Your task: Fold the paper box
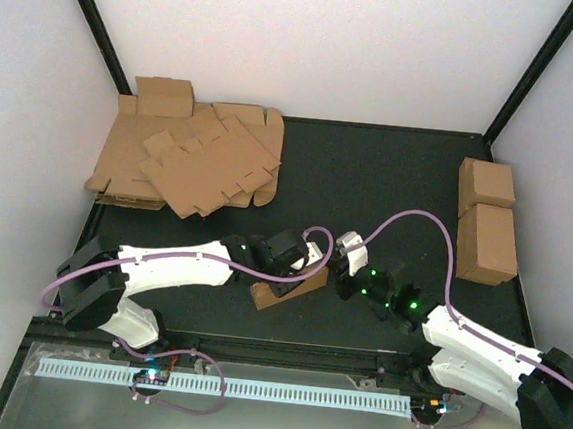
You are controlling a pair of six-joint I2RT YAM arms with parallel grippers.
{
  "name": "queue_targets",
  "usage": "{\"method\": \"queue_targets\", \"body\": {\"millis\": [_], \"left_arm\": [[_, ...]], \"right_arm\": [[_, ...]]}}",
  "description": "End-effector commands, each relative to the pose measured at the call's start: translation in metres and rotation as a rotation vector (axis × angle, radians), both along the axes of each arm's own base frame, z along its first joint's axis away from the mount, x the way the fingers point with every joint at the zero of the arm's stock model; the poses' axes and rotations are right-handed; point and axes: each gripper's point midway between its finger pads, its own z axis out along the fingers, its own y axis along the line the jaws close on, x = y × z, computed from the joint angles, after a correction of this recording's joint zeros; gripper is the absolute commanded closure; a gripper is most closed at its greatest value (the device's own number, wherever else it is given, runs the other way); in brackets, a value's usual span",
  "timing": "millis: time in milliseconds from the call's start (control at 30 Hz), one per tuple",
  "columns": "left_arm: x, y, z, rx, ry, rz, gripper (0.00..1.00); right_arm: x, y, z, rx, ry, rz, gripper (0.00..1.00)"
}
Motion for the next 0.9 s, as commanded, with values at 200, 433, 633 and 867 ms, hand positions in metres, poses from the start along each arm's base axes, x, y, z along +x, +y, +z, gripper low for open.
{"method": "queue_targets", "body": {"millis": [200,433,633,867], "left_arm": [[-0.012,0.024,-0.029,0.132,0.067,0.016,0.51],[-0.012,0.025,-0.028,0.134,0.066,0.013,0.51],[-0.012,0.024,-0.027,0.133,0.066,0.006,0.51],[-0.012,0.023,-0.025,0.130,0.066,0.000,0.51]], "right_arm": [[-0.002,-0.004,-0.011,0.021,-0.019,-0.060,0.98],[-0.008,-0.007,-0.032,0.020,0.007,-0.099,0.98],[-0.008,-0.008,-0.041,0.014,0.020,-0.121,0.98],[-0.006,-0.013,-0.015,0.042,-0.021,-0.143,0.87]]}}
